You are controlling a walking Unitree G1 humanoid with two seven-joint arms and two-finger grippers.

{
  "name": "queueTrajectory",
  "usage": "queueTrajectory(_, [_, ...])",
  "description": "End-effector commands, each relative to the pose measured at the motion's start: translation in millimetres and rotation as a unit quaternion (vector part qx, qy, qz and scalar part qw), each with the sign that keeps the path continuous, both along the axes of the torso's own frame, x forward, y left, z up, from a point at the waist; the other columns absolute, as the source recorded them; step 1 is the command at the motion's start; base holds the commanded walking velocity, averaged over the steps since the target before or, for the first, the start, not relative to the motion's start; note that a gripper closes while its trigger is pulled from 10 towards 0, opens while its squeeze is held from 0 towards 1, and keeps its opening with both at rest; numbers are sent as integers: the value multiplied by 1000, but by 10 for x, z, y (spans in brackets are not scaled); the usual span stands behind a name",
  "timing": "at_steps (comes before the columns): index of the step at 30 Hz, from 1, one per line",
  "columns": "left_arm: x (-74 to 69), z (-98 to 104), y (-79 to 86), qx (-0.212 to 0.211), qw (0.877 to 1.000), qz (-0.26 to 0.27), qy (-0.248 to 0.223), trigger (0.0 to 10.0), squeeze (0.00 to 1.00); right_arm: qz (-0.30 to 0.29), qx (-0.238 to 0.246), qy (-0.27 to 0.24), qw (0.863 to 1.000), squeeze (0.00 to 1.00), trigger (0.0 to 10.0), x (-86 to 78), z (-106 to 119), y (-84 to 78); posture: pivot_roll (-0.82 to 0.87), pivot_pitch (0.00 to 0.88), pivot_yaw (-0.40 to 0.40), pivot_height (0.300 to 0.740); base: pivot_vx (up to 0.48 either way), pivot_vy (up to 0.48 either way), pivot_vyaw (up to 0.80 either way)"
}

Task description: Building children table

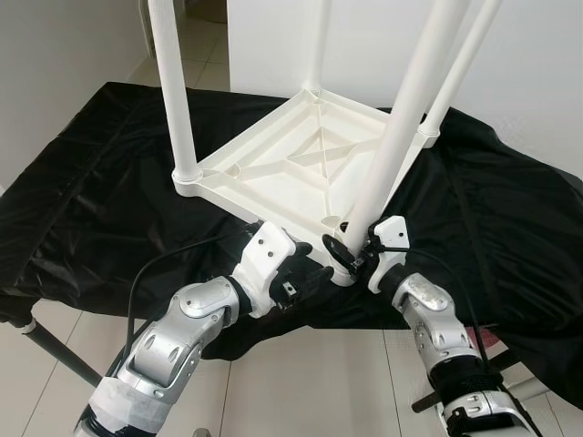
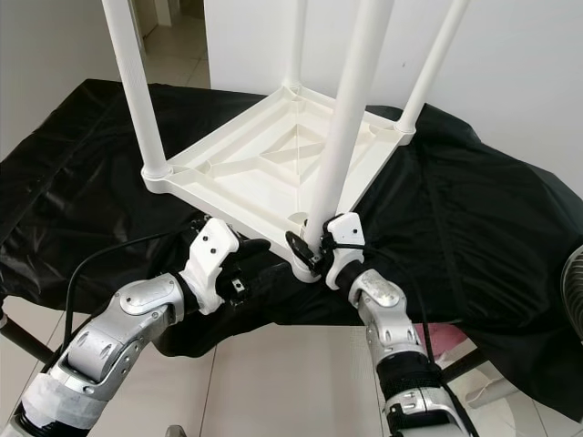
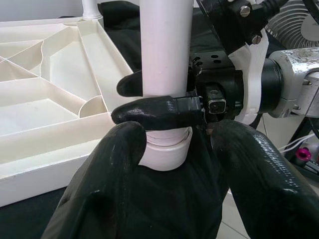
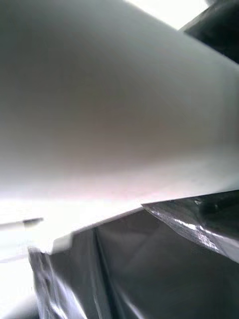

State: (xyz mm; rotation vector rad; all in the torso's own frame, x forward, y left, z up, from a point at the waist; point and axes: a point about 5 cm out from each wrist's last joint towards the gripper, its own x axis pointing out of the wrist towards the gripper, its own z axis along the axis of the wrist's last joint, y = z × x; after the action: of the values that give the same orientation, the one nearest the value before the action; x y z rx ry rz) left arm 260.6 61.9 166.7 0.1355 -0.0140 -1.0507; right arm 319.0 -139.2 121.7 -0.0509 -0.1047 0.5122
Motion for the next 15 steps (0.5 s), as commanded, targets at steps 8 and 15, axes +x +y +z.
queueTrajectory(8, [-44, -32, -75, 1, 999, -42, 9, 10000, 0, -182, 29, 18, 983, 0, 10000, -110, -103, 43, 24, 32, -62, 740, 0, 0, 0])
queueTrajectory(15, [-45, -45, -81, 3, 999, -44, 8, 10000, 0, -241, 67, 42, 967, 0, 10000, -179, -146, 276, 24, 21, -71, 740, 0, 0, 0])
